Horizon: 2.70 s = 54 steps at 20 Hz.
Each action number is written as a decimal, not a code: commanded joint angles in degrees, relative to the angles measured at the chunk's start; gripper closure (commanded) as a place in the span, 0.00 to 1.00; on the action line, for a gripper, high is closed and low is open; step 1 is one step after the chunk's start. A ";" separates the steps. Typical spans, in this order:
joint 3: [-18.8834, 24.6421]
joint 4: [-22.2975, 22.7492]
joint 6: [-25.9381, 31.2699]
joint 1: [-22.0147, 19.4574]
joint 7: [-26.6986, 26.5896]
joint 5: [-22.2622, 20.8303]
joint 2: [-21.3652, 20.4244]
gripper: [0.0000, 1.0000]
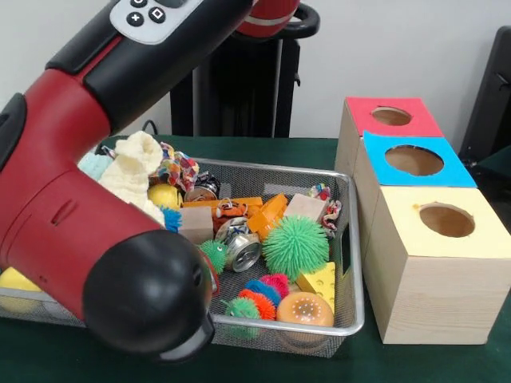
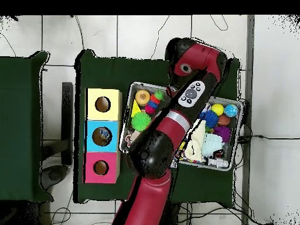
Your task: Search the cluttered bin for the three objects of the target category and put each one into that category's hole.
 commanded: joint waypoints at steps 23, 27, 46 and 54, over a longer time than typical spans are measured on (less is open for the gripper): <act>36.77 6.94 -22.47 12.08 -20.76 -31.30 -8.99 0.00; 41.89 13.13 -21.60 14.78 -24.72 -38.19 -10.34 0.00; 61.13 26.23 -32.49 18.42 -19.85 -51.42 -18.03 0.00; 64.50 28.31 -43.63 18.46 -16.59 -54.27 -17.44 0.00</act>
